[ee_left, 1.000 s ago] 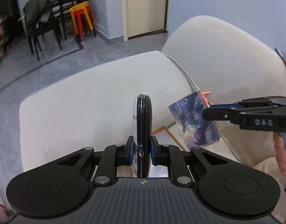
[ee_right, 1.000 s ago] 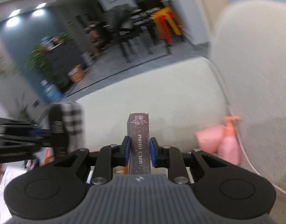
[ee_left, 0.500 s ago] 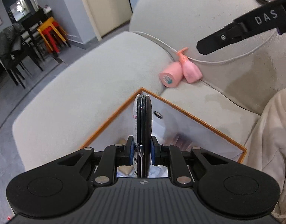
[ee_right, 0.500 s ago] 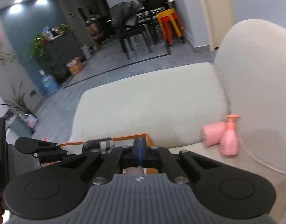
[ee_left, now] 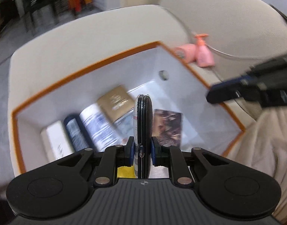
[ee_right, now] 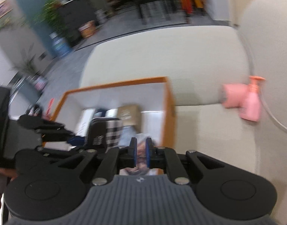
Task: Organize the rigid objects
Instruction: 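Carry the plaid tin and picture box over the orange box with both tools, then lower the picture box into the orange box with the right tool while the left tool lowers the plaid tin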
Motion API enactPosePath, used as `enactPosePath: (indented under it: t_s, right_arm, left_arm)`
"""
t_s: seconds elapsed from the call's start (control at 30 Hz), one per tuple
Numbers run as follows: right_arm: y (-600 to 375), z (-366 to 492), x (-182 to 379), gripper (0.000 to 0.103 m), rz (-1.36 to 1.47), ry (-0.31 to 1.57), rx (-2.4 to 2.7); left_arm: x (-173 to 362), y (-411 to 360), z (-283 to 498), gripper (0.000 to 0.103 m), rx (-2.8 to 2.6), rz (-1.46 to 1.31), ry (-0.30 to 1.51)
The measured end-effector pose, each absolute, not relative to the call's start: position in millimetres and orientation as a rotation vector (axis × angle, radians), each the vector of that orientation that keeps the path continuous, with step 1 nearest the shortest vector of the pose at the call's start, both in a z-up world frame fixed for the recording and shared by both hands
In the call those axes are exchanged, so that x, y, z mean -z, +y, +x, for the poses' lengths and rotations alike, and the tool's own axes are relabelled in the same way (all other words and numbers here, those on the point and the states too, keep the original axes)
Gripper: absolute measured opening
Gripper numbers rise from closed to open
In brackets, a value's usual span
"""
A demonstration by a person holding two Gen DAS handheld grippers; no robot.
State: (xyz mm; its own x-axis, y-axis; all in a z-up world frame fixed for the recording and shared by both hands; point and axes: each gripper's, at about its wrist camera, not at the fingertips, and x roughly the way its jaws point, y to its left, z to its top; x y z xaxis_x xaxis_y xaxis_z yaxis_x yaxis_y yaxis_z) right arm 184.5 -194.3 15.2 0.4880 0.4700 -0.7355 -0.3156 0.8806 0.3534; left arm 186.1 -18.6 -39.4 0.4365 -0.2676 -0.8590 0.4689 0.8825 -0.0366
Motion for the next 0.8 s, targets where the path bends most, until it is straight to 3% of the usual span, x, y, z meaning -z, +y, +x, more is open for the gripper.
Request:
enactPosePath:
  t_s: [0.03, 0.1, 0.13, 0.47, 0.53, 0.6, 0.77, 0.8]
  right_arm:
    - [-185.5, 186.5, -15.3, 0.009, 0.146, 0.958, -0.507]
    - [-171.7, 192.6, -12.0, 0.038, 0.080, 0.982, -0.524]
    - [-161.4, 195.3, -10.3, 0.042, 0.029, 0.997, -0.539]
    - [-81.4, 235.1, 52.0, 0.043, -0.427, 1.260, -0.602]
    - [-69.8, 239.1, 65.9, 0.048, -0.509, 1.292, -0.624]
    - [-59.9, 240.5, 75.3, 0.065, -0.570, 1.308, -0.646]
    - [-42.7, 237.0, 97.0, 0.066, -0.781, 1.284, -0.608]
    - [-43.5, 237.6, 98.1, 0.063, -0.792, 1.288, -0.621]
  left_arm:
    - [40.4, -14.7, 187.1, 0.019, 0.443, 0.197, 1.028]
    - [41.8, -8.5, 186.5, 0.019, 0.430, 0.166, 1.031]
    - [41.8, -6.6, 186.2, 0.019, 0.432, 0.156, 1.029]
    - [50.9, 18.3, 186.1, 0.019, 0.376, 0.058, 1.057]
    - [52.1, 22.4, 186.9, 0.019, 0.374, 0.044, 1.059]
    - [52.7, 25.3, 187.9, 0.019, 0.378, 0.033, 1.059]
    - [53.4, 27.3, 190.0, 0.019, 0.408, 0.006, 1.057]
    - [53.2, 27.7, 189.9, 0.019, 0.412, 0.002, 1.055]
